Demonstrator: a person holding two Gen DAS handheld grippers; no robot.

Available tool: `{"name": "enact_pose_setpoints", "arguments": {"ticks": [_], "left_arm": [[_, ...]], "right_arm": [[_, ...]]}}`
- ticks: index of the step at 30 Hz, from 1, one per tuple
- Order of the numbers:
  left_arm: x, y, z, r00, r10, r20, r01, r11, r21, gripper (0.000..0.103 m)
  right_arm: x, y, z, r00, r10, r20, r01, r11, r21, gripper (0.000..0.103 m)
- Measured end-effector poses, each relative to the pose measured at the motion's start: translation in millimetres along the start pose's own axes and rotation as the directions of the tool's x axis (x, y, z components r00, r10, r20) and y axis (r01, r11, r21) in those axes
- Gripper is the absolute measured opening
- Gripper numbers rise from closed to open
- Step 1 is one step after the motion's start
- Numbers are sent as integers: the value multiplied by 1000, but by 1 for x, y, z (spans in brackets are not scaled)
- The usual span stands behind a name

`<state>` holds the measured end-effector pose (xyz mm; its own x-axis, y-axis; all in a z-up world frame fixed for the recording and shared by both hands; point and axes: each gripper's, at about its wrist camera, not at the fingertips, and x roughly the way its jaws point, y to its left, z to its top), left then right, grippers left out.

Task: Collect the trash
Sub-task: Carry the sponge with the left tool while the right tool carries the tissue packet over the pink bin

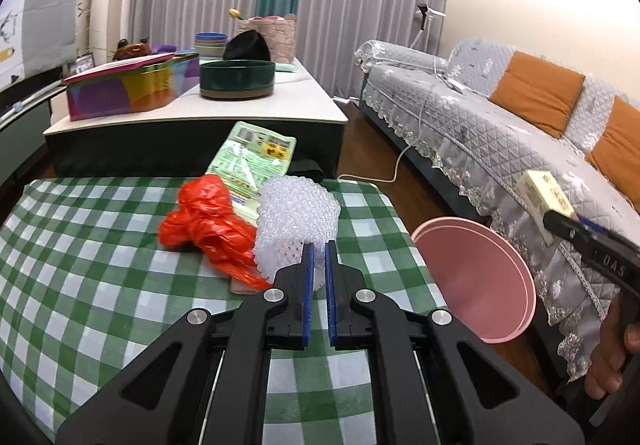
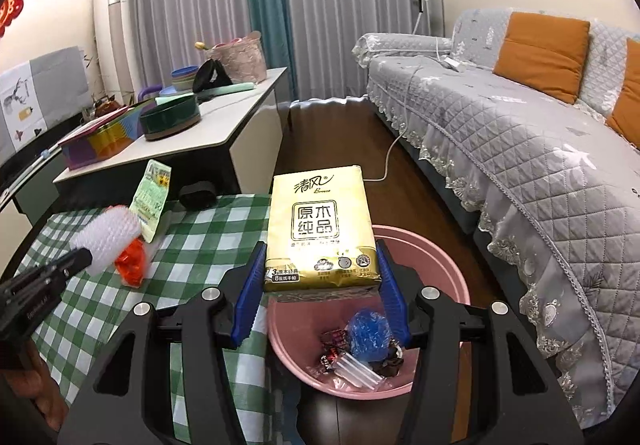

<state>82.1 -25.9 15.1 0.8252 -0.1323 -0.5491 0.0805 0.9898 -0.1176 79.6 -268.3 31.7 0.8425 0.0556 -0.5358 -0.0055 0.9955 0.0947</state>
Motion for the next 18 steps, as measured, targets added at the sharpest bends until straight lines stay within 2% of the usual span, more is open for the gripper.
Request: {"name": "enact_pose_setpoints", "arguments": {"ticks": [18], "left_arm": [[24,-46,-1,999,-36,-39,38,998,46,5]], "right_arm": [[9,-22,16,999,-26,31,25,999,27,53]]}}
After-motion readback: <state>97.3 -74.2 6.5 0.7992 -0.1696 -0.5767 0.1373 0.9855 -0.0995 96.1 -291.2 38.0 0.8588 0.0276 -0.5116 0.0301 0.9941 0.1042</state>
